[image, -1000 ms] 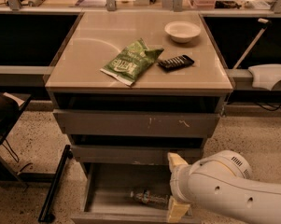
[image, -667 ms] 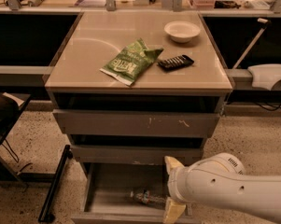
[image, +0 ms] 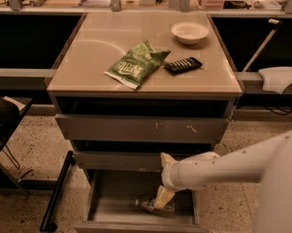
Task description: Pick water bottle from bottom drawer and place on counter
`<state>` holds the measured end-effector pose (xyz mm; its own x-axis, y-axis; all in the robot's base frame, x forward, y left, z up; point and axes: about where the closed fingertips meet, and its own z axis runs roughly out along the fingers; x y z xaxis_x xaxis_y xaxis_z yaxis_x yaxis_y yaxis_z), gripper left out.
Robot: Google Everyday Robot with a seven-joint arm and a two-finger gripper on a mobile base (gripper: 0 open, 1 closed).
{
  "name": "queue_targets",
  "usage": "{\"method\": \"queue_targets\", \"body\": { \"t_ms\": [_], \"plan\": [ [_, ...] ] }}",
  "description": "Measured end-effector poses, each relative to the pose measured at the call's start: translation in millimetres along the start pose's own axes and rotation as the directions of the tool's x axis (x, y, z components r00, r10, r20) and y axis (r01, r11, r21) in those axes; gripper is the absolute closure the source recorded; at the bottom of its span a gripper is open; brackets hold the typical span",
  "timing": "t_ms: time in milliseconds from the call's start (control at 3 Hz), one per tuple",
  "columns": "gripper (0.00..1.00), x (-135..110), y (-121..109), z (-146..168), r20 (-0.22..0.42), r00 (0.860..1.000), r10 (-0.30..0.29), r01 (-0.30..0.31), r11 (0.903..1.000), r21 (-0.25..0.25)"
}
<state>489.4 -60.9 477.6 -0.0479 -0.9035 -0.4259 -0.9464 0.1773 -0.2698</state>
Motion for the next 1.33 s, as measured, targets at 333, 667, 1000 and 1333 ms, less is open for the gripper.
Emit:
{"method": "queue_targets", "body": {
  "t_ms": [333,667,1000,1333],
  "plan": [
    [0.0,12.6,15.3,29.3,-0.001,1.0,0.031,-0.031,0.9988,-0.039],
    [0.0,13.5,16.4,25.2,-0.002,0.999,0.033,-0.033,0.9992,-0.023],
    [0.0,13.6,30.0,47.9,0.026,0.999,0.046,-0.044,0.9961,-0.076],
    [0.0,16.7,32.8,105.1,0.048,0.995,0.091,-0.082,0.9826,-0.167]
  ]
}}
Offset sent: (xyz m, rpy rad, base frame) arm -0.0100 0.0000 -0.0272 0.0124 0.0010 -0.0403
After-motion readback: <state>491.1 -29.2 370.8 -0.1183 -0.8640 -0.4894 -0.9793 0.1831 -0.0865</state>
